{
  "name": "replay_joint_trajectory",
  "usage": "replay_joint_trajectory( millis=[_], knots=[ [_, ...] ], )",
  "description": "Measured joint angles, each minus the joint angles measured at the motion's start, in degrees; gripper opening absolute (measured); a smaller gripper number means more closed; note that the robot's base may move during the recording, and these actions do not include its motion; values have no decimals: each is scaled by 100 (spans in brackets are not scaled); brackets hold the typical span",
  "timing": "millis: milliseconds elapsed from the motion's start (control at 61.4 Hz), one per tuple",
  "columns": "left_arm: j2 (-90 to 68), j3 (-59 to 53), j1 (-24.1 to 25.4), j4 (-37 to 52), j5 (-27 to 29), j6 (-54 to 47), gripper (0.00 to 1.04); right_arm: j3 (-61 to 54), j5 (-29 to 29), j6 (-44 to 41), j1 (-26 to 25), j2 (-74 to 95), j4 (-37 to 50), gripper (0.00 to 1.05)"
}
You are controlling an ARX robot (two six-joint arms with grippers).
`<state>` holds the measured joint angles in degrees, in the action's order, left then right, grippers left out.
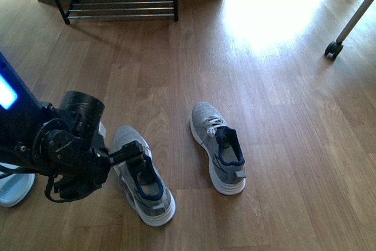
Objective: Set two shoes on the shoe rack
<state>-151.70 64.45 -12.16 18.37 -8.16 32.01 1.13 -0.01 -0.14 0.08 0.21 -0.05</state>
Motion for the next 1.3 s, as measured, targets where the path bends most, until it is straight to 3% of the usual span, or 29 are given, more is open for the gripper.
replay_joint_trajectory(
  millis=[342, 635, 766, 831, 994, 1124, 1303],
  knots=[
    [-809, 809, -15, -55, 293, -409, 94, 0, 2, 0, 0, 0, 0, 96],
    [-918, 949, 17, -125, 573, -568, 45, 0, 2, 0, 0, 0, 0, 96],
    [-885, 868, 83, -129, 1084, -671, 17, 0, 0, 0, 0, 0, 0, 96],
    [-678, 535, 201, 42, 1604, -776, 1, 0, 2, 0, 0, 0, 0, 96],
    [872, -1019, 675, 868, 2459, -1102, 1, 0, 2, 0, 0, 0, 0, 96],
    [3084, -2588, 798, 1672, 2688, -1482, 1, 0, 2, 0, 0, 0, 0, 96],
    [5969, -4404, 896, 1333, 3195, -1871, 1, 0, 2, 0, 0, 0, 0, 96]
  ],
)
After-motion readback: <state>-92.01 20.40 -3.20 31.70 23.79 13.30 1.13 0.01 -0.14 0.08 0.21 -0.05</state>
